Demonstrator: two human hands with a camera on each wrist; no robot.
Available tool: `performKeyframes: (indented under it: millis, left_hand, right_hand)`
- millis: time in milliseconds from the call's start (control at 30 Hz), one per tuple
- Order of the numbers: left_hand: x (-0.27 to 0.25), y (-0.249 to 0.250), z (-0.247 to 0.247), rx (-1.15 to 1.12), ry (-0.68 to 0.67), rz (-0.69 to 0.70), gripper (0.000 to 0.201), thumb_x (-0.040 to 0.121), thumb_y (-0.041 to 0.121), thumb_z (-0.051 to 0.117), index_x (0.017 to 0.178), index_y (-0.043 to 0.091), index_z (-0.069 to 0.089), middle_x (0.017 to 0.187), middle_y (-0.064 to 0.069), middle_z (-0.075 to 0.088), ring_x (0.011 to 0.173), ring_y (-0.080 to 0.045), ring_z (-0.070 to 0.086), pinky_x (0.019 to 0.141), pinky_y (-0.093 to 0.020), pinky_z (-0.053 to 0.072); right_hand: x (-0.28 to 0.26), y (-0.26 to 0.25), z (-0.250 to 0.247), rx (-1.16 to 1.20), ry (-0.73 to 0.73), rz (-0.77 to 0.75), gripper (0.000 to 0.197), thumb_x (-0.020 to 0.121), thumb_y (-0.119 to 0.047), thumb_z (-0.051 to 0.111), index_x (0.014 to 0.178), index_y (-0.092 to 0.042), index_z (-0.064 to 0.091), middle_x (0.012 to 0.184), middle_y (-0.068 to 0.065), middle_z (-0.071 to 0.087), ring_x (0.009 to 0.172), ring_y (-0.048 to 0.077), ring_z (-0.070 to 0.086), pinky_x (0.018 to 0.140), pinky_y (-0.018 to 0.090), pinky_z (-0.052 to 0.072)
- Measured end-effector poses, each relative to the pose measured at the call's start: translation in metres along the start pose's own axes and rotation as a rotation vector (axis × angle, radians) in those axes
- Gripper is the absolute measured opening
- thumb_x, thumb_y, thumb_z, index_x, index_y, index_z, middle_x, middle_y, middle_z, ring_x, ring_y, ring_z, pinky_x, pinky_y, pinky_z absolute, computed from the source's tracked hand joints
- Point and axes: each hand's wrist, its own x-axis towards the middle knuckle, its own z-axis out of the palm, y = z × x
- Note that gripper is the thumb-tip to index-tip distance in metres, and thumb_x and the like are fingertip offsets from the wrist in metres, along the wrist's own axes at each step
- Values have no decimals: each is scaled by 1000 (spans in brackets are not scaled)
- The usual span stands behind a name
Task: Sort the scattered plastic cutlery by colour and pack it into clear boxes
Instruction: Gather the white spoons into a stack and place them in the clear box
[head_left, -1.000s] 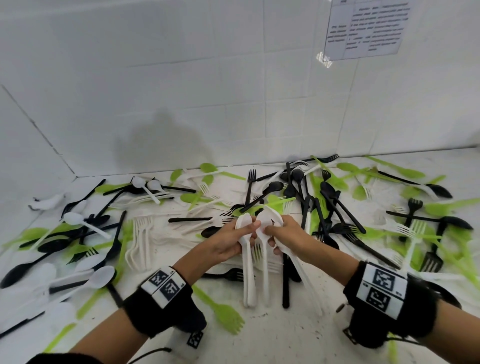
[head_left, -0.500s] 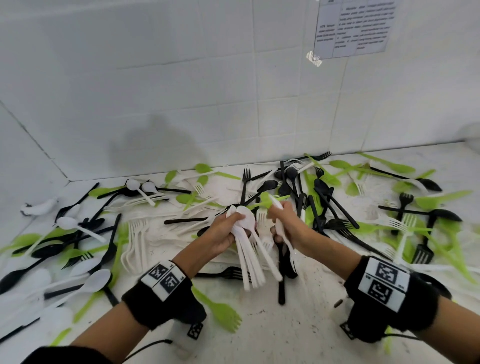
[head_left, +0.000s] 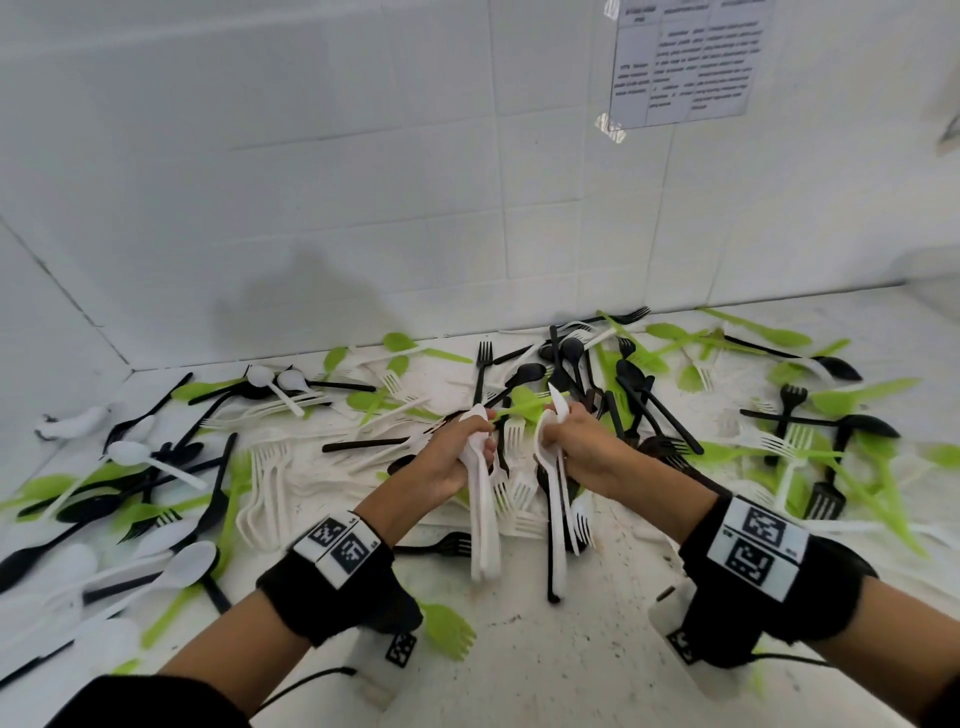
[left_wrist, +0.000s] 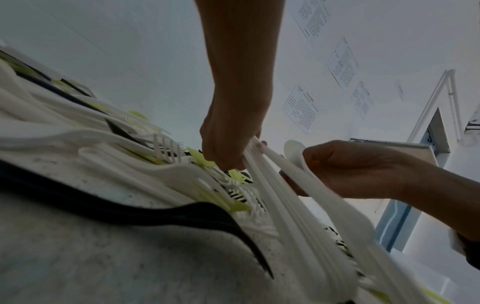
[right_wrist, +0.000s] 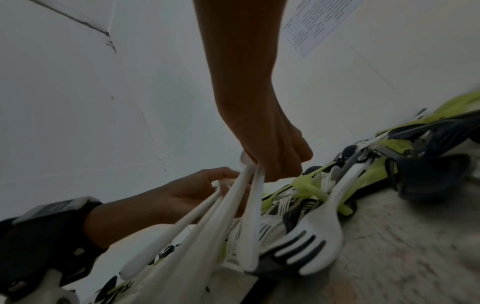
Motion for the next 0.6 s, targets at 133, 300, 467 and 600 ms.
performKeyframes:
  millis: [133,300,467,600]
  left_hand:
    - [-5,-6,6,92,-176,13,8,93,12,53,93,11,62,63,2,54,47,-5,49,44,-15,44]
    - [-3,-12,9,190,-153,63,16,86,-4,57,99,4,64,81,-11,69,65,-16,67,63,-26,56]
    - [-1,-13,10,168,-31,42,18,88,-5,52,104,-2,59,84,-16,63,65,-20,63,52,-23,54]
    - [-1,-9,9,111,15,8,14,92,-3,46,89,4,57,87,-18,58,74,-26,58,46,-28,55]
  right_hand:
    - [-4,0,6,-4,-67,-51,41,84,20,39,119,1,45,107,20,54,97,30,56,78,36,50]
    - [-11,6,13,-76,-81,-120,38,85,16,50,121,4,50,96,14,59,79,16,59,57,18,51]
    - [-15,7,7,-25,-109,-119,28,90,9,50,118,3,53,89,10,59,78,15,59,59,17,54]
    - [-16,6,4,-17,-70,-126,27,90,10,49,113,-2,54,89,11,58,76,18,60,57,20,55]
